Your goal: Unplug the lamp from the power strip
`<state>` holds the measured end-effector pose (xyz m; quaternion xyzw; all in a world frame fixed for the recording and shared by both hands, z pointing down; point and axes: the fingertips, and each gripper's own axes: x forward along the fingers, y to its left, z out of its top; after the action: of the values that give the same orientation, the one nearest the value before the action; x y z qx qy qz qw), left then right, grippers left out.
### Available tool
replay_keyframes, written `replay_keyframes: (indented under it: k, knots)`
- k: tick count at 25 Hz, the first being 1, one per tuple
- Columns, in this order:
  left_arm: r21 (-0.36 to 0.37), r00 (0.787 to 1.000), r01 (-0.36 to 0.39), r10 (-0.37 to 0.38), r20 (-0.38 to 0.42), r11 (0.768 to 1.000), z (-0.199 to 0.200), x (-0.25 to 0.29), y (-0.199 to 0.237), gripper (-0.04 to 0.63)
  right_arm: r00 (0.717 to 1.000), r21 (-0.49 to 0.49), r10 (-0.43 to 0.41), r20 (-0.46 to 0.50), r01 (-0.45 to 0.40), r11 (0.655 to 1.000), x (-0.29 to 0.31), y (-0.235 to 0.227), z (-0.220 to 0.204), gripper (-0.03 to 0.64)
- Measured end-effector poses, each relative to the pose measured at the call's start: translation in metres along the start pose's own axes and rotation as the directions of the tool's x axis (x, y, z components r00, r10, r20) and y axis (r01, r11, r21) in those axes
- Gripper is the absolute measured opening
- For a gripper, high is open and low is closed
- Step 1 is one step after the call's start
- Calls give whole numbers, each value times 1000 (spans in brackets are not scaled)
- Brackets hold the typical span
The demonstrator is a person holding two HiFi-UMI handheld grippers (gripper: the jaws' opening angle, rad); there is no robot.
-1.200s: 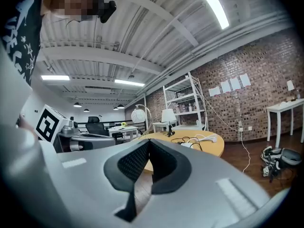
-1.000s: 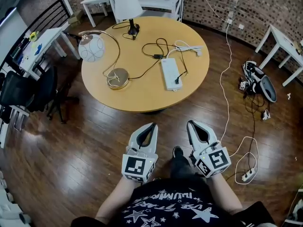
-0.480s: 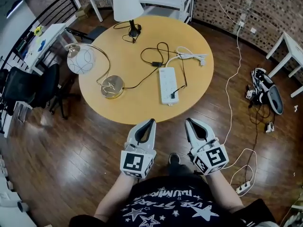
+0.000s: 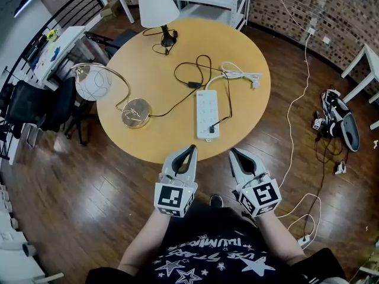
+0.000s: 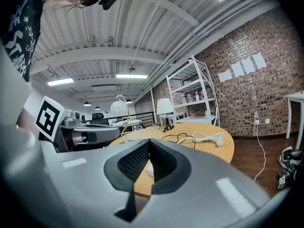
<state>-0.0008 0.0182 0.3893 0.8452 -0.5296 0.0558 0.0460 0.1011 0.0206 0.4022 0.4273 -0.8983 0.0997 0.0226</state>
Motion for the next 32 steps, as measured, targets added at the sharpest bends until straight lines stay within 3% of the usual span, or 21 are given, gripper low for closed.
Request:
replay_keyframes:
  k: [7, 13, 25, 32]
  knots:
    - [60, 1000, 9, -7, -30, 998, -21, 35, 24, 2, 999, -10, -25, -45, 25, 1000, 29, -11, -17, 5]
    - [29, 993, 69, -66, -96, 997, -53, 64, 38, 2, 988, -22, -108, -109, 106, 994, 54, -27, -40, 5]
    - [15, 956, 201, -192, -224, 980, -105, 124, 56, 2, 949, -41, -185, -254, 181, 983, 96, -44, -90, 5]
    - [-5, 937, 244, -237, -255, 970, -121, 143, 58, 2, 931, -62, -217, -294, 208, 976, 103, -48, -100, 5]
